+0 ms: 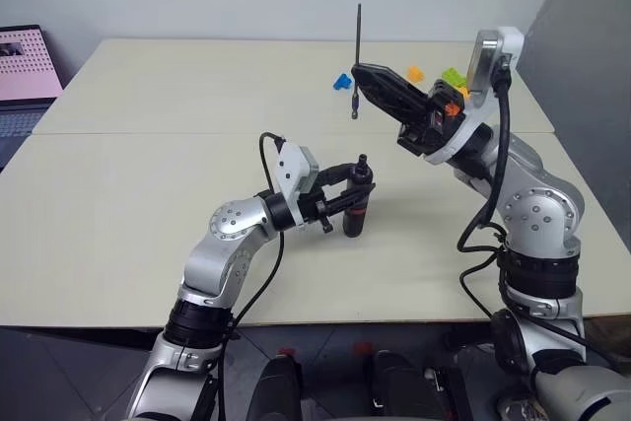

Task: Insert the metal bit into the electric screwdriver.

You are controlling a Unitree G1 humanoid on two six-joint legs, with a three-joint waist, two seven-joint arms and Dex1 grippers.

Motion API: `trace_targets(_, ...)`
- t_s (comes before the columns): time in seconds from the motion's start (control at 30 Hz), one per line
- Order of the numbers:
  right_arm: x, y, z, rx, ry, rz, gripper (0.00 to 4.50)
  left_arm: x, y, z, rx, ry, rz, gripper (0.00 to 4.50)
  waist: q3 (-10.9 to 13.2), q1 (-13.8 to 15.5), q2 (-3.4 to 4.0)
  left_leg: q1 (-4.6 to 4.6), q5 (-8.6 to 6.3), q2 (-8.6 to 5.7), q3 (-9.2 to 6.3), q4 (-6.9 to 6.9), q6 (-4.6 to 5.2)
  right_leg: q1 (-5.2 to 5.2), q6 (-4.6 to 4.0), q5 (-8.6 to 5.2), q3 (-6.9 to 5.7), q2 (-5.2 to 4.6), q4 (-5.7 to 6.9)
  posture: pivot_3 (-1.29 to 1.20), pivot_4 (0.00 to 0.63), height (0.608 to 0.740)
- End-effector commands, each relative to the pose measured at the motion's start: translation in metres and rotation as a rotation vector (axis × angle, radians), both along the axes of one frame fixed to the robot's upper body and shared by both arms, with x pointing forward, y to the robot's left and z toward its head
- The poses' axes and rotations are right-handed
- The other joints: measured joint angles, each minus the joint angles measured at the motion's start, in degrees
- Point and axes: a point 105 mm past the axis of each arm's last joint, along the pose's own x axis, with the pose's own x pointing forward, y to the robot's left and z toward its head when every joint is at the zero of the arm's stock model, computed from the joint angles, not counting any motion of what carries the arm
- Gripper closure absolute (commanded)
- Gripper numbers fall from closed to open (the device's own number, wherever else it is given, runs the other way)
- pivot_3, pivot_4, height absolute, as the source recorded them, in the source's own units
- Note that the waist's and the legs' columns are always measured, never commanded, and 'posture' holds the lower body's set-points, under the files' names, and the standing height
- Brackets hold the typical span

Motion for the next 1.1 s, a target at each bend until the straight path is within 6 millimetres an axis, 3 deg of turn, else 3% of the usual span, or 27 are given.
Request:
trace_targets(0.03,-0.011,-0.003,0.01,0.008,-0.051,0.042,4.5,-0.006,-0.004,0.007,-0.002,-0.042,-0.038,2.87,0.0,0.0,0.0,0.0,0.0,0.0,0.0,0.0,0.0,0.0,0.0,0.0,0.0,0.0,0.0,0.0,0.15,0.74)
trace_targets(0.67,-0.016,-0.011,0.011,0.049,0.012,0.121,4.5,-0.009,0.003,0.0,-0.004,-0.04,-0.013,2.87,0.0,0.0,0.0,0.01,0.0,0.0,0.0,0.01,0.0,0.01,0.0,0.01,0.01,0.0,0.06,0.0,0.15,0.74)
trace_targets(1.1,-0.017,-0.002,-0.006,-0.102,-0.083,0.07,4.5,-0.011,0.003,-0.003,-0.001,-0.04,-0.011,2.87,0.0,0.0,0.0,0.04,0.01,0.0,-0.01,0.03,0.0,0.02,0.0,0.01,0.01,0.01,0.12,0.0,0.15,0.74)
